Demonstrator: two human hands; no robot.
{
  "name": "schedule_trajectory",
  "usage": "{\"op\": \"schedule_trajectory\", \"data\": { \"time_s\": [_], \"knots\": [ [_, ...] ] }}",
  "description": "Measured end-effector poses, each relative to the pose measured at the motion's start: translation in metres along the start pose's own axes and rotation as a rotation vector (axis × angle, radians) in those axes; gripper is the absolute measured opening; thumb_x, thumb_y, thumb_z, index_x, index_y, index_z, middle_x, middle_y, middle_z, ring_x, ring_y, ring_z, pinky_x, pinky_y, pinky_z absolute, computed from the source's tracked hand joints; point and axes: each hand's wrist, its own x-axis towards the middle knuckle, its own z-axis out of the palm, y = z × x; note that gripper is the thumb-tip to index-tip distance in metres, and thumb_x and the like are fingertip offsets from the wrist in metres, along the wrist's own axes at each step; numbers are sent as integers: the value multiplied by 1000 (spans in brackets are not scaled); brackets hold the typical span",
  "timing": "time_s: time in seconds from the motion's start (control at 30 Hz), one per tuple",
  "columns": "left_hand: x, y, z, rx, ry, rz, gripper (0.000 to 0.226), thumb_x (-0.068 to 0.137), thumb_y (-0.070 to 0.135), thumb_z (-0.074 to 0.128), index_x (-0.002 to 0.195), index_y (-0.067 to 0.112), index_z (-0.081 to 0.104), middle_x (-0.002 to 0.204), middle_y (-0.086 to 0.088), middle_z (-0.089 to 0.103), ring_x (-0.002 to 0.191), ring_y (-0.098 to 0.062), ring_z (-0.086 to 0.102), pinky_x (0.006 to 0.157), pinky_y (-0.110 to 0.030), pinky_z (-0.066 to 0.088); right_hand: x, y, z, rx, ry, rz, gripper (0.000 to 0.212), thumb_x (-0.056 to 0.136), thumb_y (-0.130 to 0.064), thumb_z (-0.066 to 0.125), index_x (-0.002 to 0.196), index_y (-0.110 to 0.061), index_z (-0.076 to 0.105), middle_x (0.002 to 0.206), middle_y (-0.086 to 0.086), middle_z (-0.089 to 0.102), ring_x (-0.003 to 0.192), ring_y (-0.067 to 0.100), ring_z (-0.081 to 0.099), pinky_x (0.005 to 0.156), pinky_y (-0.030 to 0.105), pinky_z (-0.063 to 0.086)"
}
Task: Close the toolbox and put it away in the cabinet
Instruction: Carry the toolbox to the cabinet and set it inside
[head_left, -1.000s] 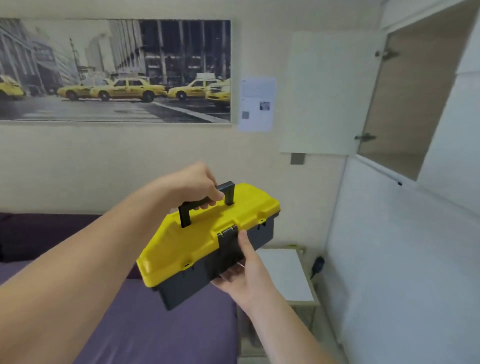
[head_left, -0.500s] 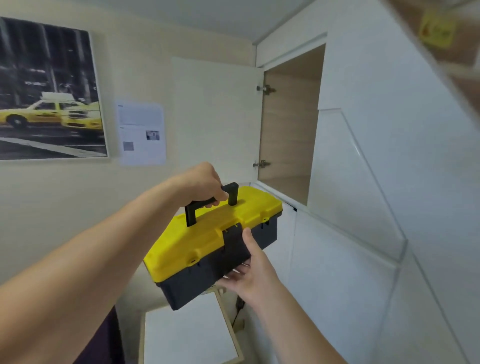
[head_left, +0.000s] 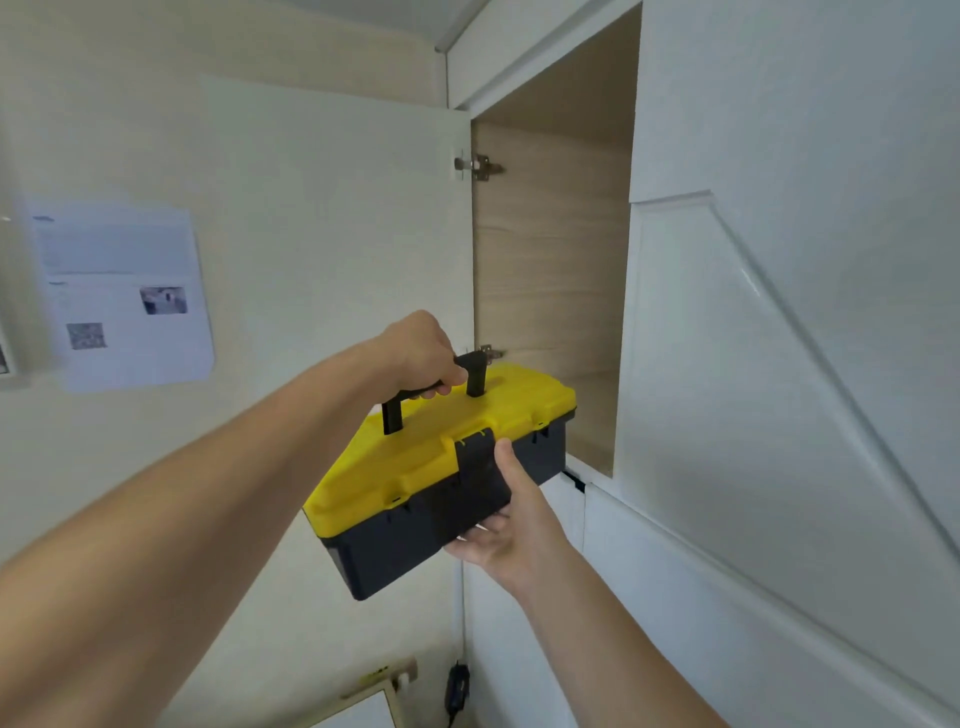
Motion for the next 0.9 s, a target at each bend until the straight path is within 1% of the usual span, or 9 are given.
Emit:
{"op": "schedule_trajectory", "data": {
  "time_s": [0.2, 0.33, 0.4, 0.5, 0.57, 0.67, 0.73, 0.8, 0.9],
  "knots": [
    [111, 2, 17, -2, -36, 4, 26, 82, 13, 68, 90, -11, 71, 77, -20, 68, 62, -26, 55, 58, -34, 47, 99, -57, -7, -8, 1, -31, 66, 61, -45, 88, 115, -12, 65, 97, 22, 75, 85, 44, 71, 68, 62, 57],
    [182, 5, 27, -18, -72, 62, 25, 81, 11, 68, 90, -13, 70, 75, -20, 67, 62, -27, 54, 57, -34, 46, 156, -94, -9, -36, 25, -85, 69, 63, -48, 85, 118, -14, 64, 107, 21, 73, 95, 45, 69, 77, 65, 55],
    [216, 7, 34, -27, -104, 99, 26, 82, 10, 67, 91, -15, 70, 74, -20, 65, 60, -26, 53, 56, -34, 46, 181, -111, -10, -39, 62, -125, 69, 65, -48, 83, 121, -14, 61, 114, 21, 70, 101, 46, 66, 80, 66, 54],
    [265, 12, 49, -39, -165, 154, 26, 83, 8, 67, 91, -16, 69, 73, -20, 64, 61, -26, 54, 62, -36, 48, 212, -136, -16, -13, 113, -184, 64, 70, -48, 80, 122, -15, 61, 117, 21, 69, 105, 45, 64, 84, 66, 52],
    [297, 17, 62, -68, -200, 176, 25, 82, 8, 68, 93, -14, 69, 74, -19, 65, 63, -26, 56, 69, -38, 53, 232, -152, -21, -30, 160, -221, 60, 74, -51, 75, 122, -17, 60, 119, 20, 68, 106, 44, 64, 86, 64, 52],
    [335, 25, 87, -101, -245, 213, 24, 83, 10, 69, 94, -11, 70, 80, -20, 68, 68, -26, 59, 80, -40, 55, 254, -177, -32, -75, 250, -275, 55, 78, -58, 67, 117, -19, 61, 113, 18, 68, 103, 41, 64, 88, 61, 52],
    [355, 32, 106, -122, -265, 227, 20, 84, 9, 69, 89, -10, 70, 80, -20, 67, 67, -27, 60, 79, -41, 55, 266, -192, -41, -88, 329, -302, 55, 79, -62, 61, 116, -22, 60, 113, 15, 65, 104, 40, 60, 92, 63, 48],
    [373, 40, 124, -149, -294, 223, 15, 84, 9, 68, 83, -6, 67, 77, -20, 66, 65, -28, 60, 74, -41, 56, 275, -206, -50, -107, 383, -330, 59, 81, -66, 55, 125, -26, 55, 121, 15, 62, 110, 41, 57, 98, 67, 41],
    [394, 52, 151, -166, -347, 227, 14, 84, 10, 69, 78, -2, 65, 76, -20, 66, 66, -28, 62, 79, -43, 57, 285, -222, -60, -101, 469, -380, 61, 84, -67, 49, 132, -30, 49, 127, 14, 61, 110, 40, 58, 96, 67, 43]
  ]
}}
